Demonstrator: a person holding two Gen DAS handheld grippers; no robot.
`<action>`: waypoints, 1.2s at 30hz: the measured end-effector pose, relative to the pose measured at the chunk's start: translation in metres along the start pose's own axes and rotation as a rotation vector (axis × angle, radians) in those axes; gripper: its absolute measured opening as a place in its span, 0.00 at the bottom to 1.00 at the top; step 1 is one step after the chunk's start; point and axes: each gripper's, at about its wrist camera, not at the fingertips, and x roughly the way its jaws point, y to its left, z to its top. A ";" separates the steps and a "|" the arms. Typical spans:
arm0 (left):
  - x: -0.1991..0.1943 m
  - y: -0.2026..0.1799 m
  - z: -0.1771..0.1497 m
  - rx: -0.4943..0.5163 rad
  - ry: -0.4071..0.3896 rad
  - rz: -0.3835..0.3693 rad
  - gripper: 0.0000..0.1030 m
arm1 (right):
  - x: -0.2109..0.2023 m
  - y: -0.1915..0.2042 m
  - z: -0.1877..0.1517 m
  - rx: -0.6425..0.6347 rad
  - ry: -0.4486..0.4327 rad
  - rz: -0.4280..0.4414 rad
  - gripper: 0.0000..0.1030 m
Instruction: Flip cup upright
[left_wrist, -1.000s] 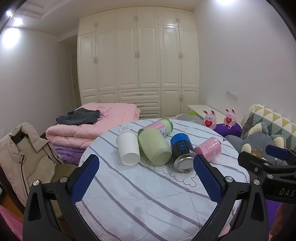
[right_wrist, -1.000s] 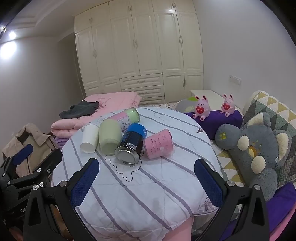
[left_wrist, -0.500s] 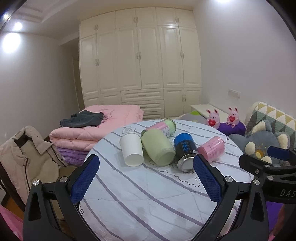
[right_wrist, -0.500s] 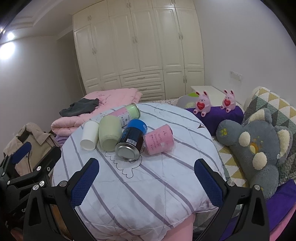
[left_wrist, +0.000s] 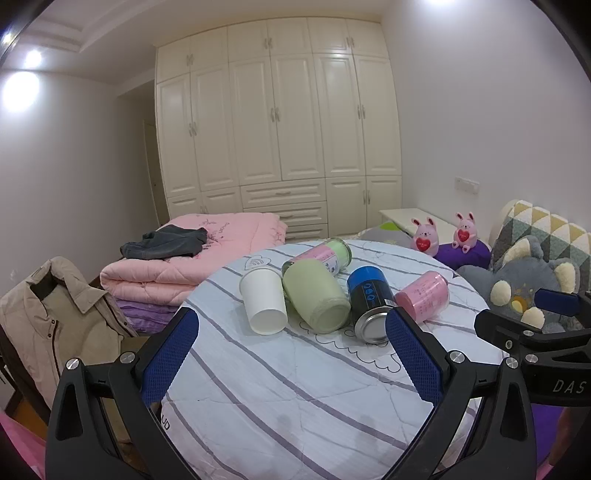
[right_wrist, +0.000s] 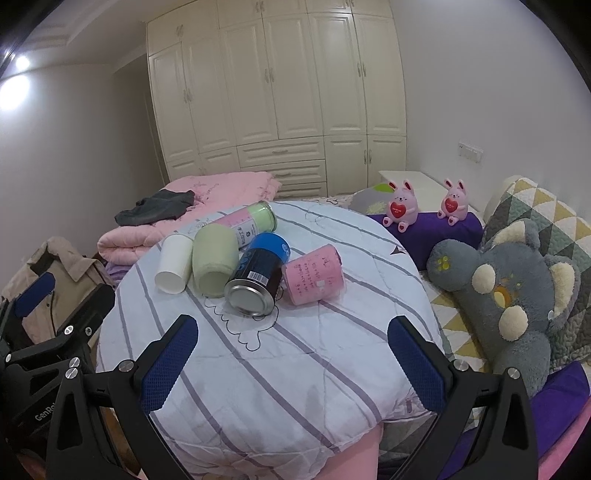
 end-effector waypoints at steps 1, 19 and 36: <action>0.000 0.000 0.000 0.000 0.001 0.000 0.99 | 0.001 0.000 0.001 0.001 0.002 0.002 1.00; 0.008 0.006 0.002 -0.008 0.046 -0.011 0.99 | 0.011 -0.005 0.003 0.020 0.051 0.008 1.00; 0.070 0.016 0.000 -0.035 0.198 0.003 0.99 | 0.055 -0.010 0.020 0.030 0.139 -0.017 1.00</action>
